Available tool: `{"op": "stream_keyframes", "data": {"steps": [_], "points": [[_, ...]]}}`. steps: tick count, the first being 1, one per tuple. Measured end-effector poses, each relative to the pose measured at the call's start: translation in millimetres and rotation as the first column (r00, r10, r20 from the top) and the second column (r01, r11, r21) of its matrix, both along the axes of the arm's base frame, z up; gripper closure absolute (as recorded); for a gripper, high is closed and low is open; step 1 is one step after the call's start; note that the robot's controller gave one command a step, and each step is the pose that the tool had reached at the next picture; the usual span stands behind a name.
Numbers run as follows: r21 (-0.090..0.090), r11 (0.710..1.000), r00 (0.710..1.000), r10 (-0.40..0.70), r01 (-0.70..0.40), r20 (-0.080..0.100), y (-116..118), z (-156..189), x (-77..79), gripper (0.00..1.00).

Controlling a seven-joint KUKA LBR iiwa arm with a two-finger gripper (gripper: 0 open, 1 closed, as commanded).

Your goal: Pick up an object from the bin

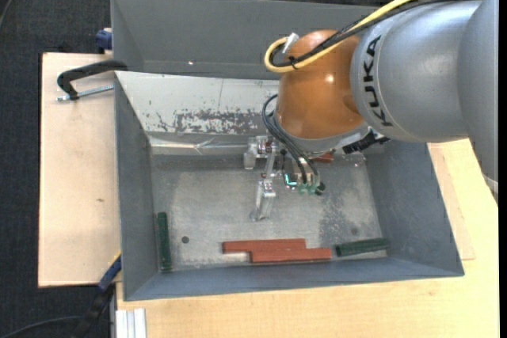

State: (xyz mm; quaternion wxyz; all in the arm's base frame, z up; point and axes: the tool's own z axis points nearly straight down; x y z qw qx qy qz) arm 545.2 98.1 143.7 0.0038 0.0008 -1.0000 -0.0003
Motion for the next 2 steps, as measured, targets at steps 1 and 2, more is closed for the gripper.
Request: {"op": "stream_keyframes", "data": {"steps": [1, 2], "points": [[-0.001, 1.000, 1.000, 0.012, -0.012, -0.002, -16.9, -38.0, -53.9, 0.00], [-0.001, 0.994, 0.994, -0.113, 0.113, 0.003, -7.5, -74.1, -52.7, 0.00]]}}
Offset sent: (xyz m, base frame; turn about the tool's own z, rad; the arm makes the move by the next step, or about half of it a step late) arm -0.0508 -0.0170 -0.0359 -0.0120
